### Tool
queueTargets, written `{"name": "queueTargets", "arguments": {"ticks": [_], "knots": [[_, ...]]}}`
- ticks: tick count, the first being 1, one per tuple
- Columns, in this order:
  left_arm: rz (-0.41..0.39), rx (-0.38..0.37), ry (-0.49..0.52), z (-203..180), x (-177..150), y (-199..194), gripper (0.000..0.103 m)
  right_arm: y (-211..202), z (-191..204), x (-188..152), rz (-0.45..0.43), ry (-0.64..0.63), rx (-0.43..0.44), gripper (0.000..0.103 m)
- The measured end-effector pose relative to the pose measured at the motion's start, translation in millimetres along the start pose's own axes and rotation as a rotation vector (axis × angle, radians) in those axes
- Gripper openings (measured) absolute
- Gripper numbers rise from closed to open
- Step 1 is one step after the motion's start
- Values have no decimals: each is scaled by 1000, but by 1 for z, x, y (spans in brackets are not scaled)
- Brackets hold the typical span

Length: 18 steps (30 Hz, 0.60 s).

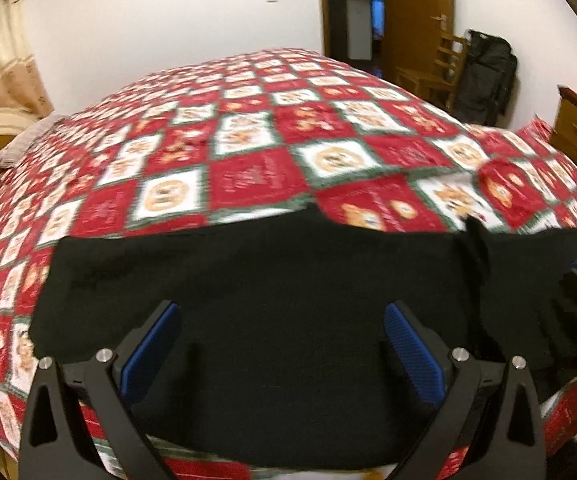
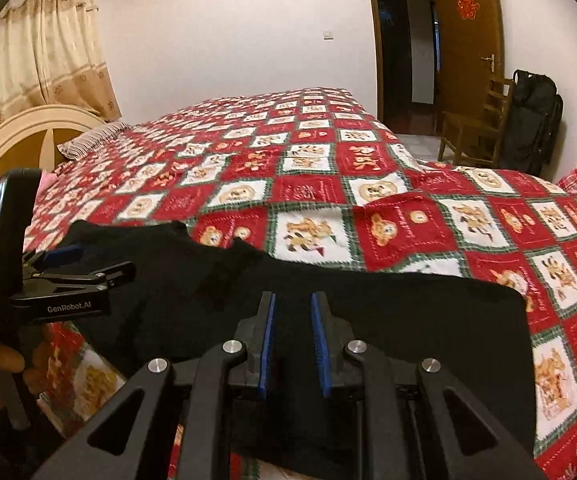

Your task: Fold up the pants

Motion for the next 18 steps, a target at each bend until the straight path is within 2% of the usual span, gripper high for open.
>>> {"name": "queueTargets", "arguments": {"ticks": [7,12,18], "knots": [[-30,87,-98,45,13,1,103,24,28,9,6,-19,58,19],[-47,127,-165,77,20,-4,103,51,61,-1,78,-81,132,19],[-82,222,-260,130,26,-11,103,52,75,-6,69,-145,101,22]]}}
Point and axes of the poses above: each gripper's, at about its wrist camera, not at the fingertips, and y roughly the way its jaws point, z to its left, x to its top, the point moved 1 cm from there along y, roughly the way its jaws point, and after that the axes turned 15 degrees about -y, right-handed, at the moved point
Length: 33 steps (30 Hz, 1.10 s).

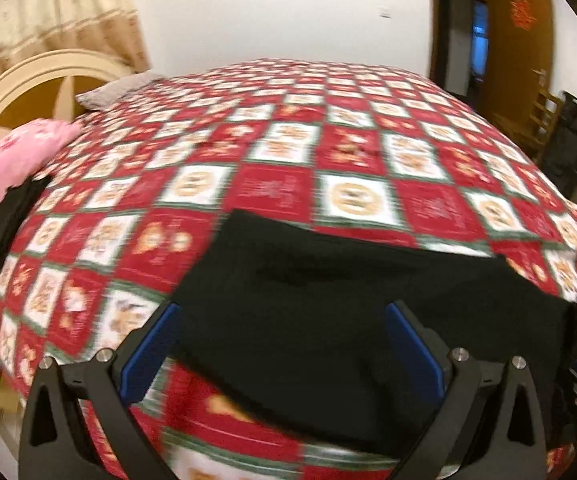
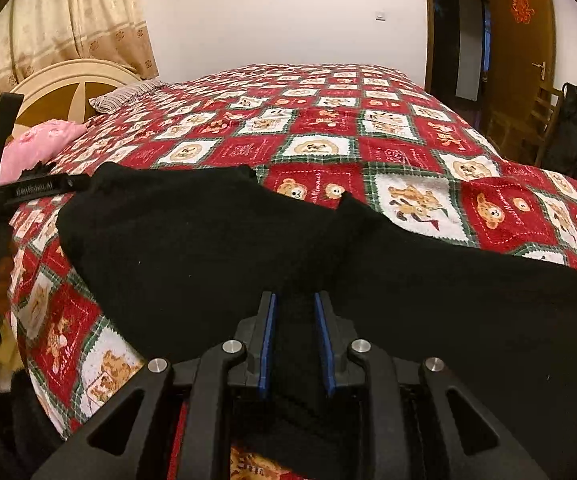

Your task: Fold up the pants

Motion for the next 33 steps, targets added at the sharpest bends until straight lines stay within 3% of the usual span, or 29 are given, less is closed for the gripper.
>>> {"name": "queueTargets", "arguments": {"ticks": [4,7,11,17,22,28,30,32,33], "knots": [[-4,31,-84,32,12,4,103,-5,7,1,-8,-42,-19,22],[-9,26,-176,57,19,4,103,-27,10,2,-100,-43,-52,22],[-6,29,-227,71,22,7,103,-45,13,6,-180,-69,-98,22],[99,-12,-303,65,4,24,103,-39,9,3,-144,-34,-76,22],[188,8,-366,63,-11,45,103,-38,1,-1,-137,7,-72,22],[150,66,-336,52,-11,46,103,-39,-2,-1,-131,27,-75,22],[135,60,-339,52,-11,45,97,-40,-3,-1,-135,29,-78,22],[107,54,-314,48,-11,40,76,-41,-3,-1,-137,31,-79,22],[102,66,-303,46,-10,40,75,-42,-4,-1,-139,35,-80,22]]}}
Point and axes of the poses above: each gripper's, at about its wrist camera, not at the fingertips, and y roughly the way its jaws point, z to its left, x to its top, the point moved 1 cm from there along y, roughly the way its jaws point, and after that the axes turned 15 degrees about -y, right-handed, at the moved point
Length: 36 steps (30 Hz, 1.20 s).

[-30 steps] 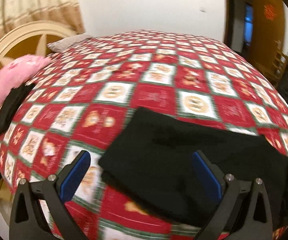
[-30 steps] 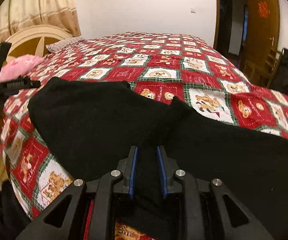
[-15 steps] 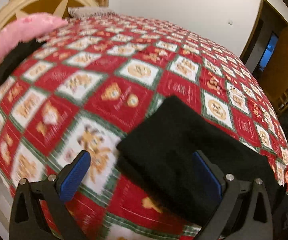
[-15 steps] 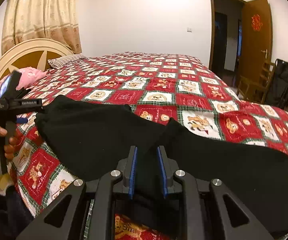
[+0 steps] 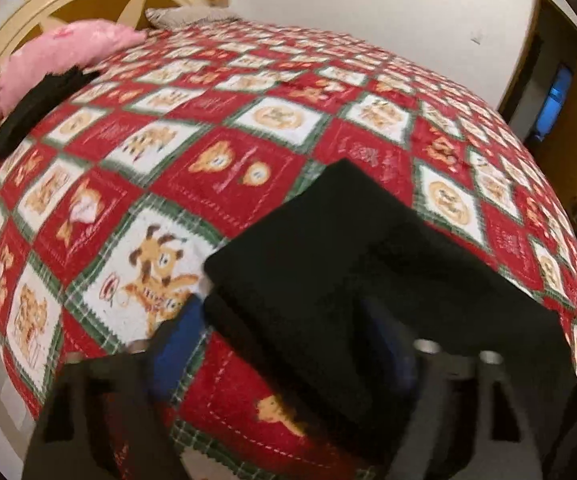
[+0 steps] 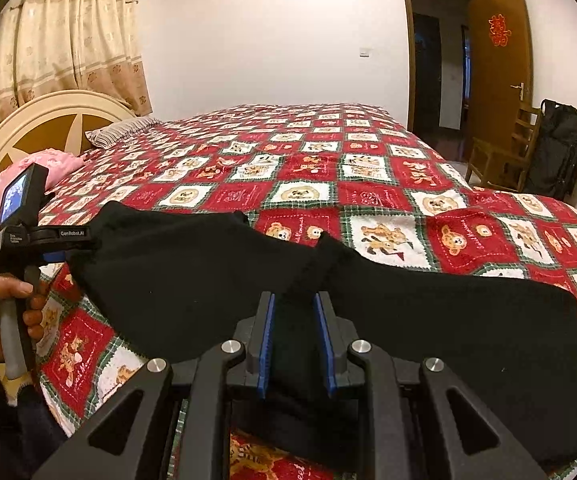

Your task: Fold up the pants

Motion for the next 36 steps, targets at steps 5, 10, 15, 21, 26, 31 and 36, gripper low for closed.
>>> {"name": "queueTargets", "arguments": {"ticks": [5,10,15,21,26,31,36], "knots": [[-17,-10,-5,0,1,-1,58,-5,-6,-1,-5,29,-12,22],[-26,-25,-31,4,5,-4,41,-8,-18,-2,-6,87,-26,22],[-17,-24,-43,7,12,-11,51,-12,-24,-4,-7,111,-31,22],[-35,-96,-30,16,26,-23,60,-13,-24,-5,-6,112,-29,22],[-95,-183,-65,37,49,-37,60,-11,-22,-5,-2,103,-23,22],[-6,-228,-103,35,45,-28,64,-10,-21,-5,1,103,-20,22],[143,-157,-135,25,19,6,64,-7,-21,-6,9,112,-13,22]]}}
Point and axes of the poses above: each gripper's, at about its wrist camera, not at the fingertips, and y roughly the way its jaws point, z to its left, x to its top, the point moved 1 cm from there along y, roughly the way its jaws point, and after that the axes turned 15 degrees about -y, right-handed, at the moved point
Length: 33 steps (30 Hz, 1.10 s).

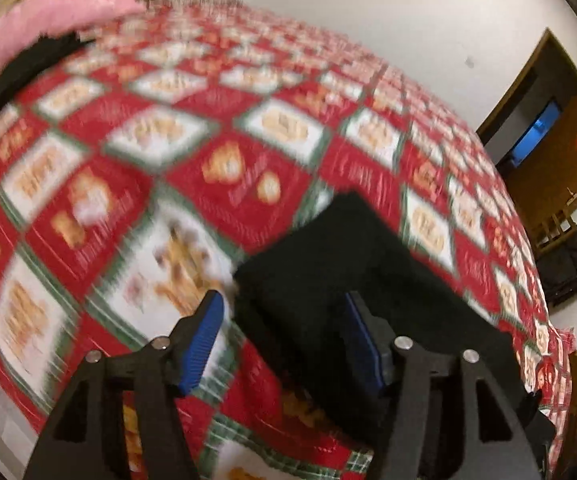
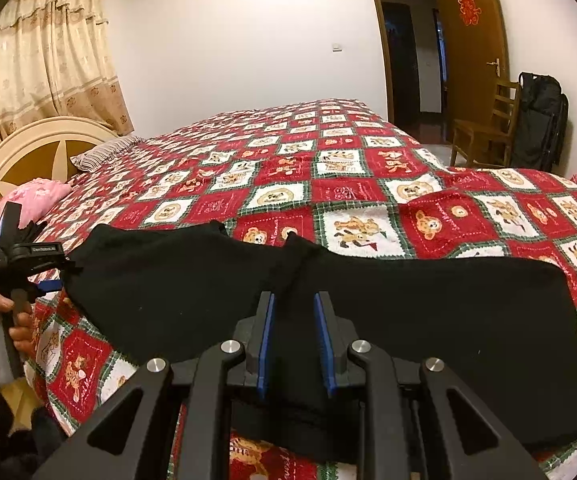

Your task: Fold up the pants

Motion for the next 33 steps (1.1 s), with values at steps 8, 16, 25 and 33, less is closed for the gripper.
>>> {"name": "queueTargets", "arguments": {"ticks": [8,16,25,33], "knots": [[-99,-6,62,-6,-5,0,37,-1,-1,0,-5,5,-1,22],[-193,9,208,-30,-13,-26,14,-9,-16,-1,-25,64,-26,22],[-269,-165,361,-88,-31,-70,14,-24,-77,-12,-20,282,-88,22],[-196,-425,651,-169,-125,-97,14,-52,-112,-20,-52,345,-158,23]]}}
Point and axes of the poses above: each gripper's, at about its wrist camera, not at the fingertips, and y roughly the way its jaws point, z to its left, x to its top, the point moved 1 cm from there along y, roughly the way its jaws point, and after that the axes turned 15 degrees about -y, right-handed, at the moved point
